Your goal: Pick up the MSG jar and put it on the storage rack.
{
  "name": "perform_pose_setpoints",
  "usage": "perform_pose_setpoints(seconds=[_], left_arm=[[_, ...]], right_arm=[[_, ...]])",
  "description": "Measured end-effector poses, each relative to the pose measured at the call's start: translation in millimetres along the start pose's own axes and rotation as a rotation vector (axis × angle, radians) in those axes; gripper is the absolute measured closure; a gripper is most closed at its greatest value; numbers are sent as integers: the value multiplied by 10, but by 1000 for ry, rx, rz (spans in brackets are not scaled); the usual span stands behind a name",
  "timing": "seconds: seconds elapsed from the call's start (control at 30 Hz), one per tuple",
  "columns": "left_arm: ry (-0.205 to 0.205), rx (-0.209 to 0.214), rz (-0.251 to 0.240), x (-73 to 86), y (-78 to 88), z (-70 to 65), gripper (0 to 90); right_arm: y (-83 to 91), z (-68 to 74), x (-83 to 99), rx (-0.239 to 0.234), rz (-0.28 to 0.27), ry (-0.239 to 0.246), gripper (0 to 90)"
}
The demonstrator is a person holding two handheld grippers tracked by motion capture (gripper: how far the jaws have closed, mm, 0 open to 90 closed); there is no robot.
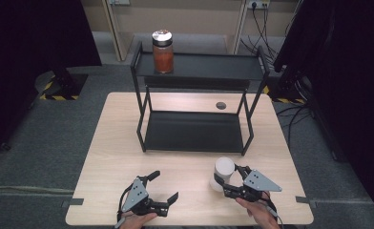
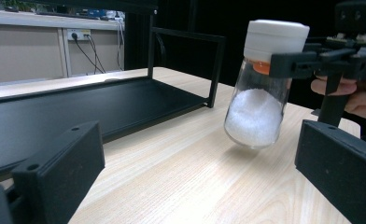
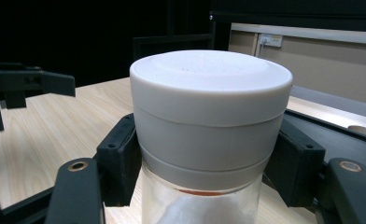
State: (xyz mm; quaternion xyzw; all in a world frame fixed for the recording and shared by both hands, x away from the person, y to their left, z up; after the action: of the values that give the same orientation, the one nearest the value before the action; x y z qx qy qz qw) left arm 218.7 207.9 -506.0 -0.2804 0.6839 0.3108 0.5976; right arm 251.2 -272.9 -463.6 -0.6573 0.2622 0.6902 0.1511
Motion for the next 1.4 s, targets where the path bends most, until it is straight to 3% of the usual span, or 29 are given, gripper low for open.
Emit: perform_pose_setpoints(seconds=[0.6,0.77,1.1,1.4], left_arm=[[-11,-4,4,7,-6,-9,10],[-18,-7,1,1,2,-10,10],[-19,-9,3,5,3,-7,10],[-25,-5,5,14,-3,-13,10]], right_arm=[[-1,-103,-459,-7,-9,1,350],[-14,-121,-635,-4,-7,28,350],[-76,-237,-933,-44,-16,7,350],[-143,-303,-1158,-46,-16,2,350]])
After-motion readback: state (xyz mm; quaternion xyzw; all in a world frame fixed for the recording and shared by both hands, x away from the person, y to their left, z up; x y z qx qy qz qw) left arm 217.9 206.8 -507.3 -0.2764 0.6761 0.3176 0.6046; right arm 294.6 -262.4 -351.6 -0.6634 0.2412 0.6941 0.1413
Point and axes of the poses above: each handheld gripper's, and its own axes: y roughly backward along the jaws, x roughly out of its underside, z roughly to its left, the point moved 5 cm from there along -y, roughly forward along the jaws, and after that the axes turned 8 degrees about -x, right-handed, at the moved point
